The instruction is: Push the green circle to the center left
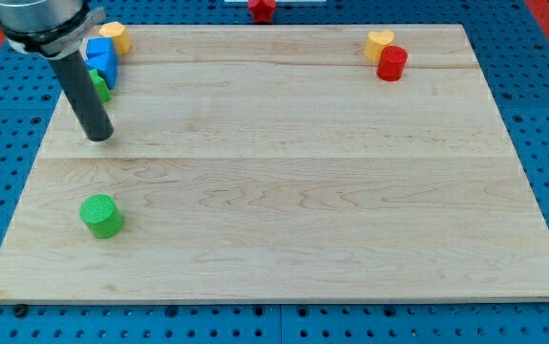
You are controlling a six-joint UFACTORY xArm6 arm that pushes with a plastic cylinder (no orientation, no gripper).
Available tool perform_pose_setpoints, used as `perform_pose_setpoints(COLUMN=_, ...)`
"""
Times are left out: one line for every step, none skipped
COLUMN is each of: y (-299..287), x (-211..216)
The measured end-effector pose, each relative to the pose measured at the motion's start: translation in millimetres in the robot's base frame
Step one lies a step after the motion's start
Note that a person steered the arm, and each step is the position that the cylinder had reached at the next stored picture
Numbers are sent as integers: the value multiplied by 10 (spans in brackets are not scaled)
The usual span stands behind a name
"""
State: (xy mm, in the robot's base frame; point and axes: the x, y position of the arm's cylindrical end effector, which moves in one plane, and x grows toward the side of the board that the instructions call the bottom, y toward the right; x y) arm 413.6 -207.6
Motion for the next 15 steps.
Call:
perform_pose_setpoints(y=223, x=464)
perform_pose_setpoints(y=731, x=685)
perform_pose_setpoints(y=968, x=1090)
perform_pose_setpoints(y=841, x=1434)
perform_pose_setpoints(y=398, x=1358)
perform_pose_setpoints(y=156, x=1129)
perform_pose_setpoints(y=149, x=916)
perform_pose_setpoints(y=133, x=932)
perform_pose_setpoints(y=-56, x=1087)
perform_pose_setpoints(y=-388, x=1075)
perform_pose_setpoints(y=-463, x=886)
perform_pose_setpoints(y=-489, x=668)
perform_pose_setpoints(y=-533, x=457)
perform_pose_setpoints(y=-536, x=433)
perform_pose_setpoints(y=-546, x=515)
